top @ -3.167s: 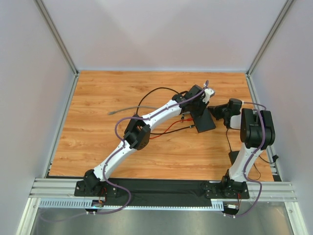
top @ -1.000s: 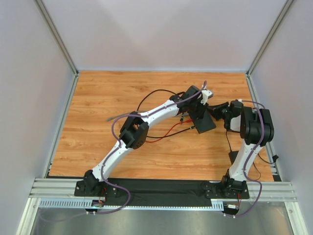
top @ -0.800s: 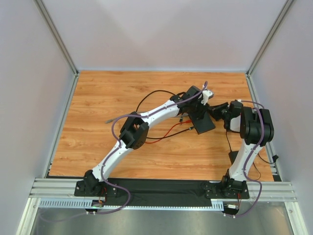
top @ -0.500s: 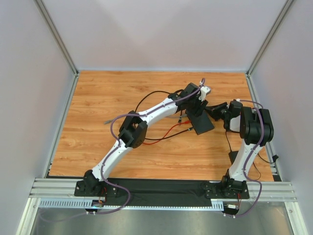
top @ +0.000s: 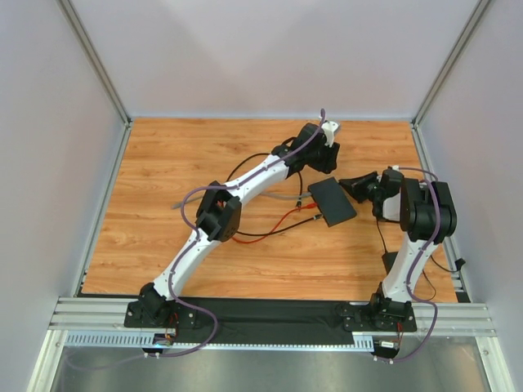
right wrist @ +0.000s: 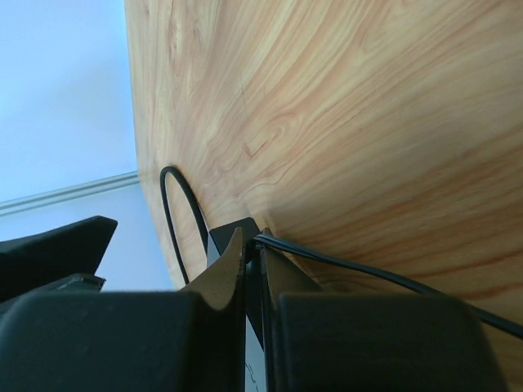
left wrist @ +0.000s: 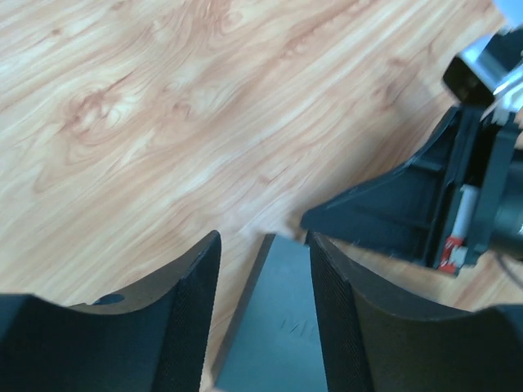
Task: Pull the plug from the switch port
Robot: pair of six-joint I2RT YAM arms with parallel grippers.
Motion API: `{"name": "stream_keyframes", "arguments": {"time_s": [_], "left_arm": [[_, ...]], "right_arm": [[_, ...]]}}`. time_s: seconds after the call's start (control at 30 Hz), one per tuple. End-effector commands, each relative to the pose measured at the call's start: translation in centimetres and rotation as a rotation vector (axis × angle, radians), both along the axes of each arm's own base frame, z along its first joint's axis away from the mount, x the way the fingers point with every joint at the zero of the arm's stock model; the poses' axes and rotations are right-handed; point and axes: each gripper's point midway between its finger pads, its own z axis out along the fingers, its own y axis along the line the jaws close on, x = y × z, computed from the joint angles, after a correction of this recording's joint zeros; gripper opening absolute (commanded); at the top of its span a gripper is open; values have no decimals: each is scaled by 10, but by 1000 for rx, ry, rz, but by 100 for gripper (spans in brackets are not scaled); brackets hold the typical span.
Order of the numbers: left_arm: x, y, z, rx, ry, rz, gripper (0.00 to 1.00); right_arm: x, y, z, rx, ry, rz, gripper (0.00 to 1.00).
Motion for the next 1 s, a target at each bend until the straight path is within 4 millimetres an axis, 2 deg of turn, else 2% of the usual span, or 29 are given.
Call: {"name": "stream_keyframes", "arguments": {"time_s": [0.0, 0.23, 0.43, 0.63, 0.77, 0.97], "left_arm": [[3, -20, 8, -105, 21, 25, 55], [2, -22, -12, -87, 50, 62, 52], [-7, -22, -24, -53, 85, 72, 50], [-19, -12, -34, 13, 150, 84, 43], [-30, -8, -41, 57, 177, 66, 43], [-35, -1, -52, 120, 175, 54, 39]], "right_arm": [[6, 11, 33, -24, -126, 57, 0], [4, 15, 35, -27, -133, 67, 0], [-1, 20, 35, -28, -129, 72, 1], [-3, 25, 36, -24, -131, 77, 0], [-3, 27, 37, -26, -132, 81, 0], [-2, 28, 39, -27, -136, 80, 0]]}}
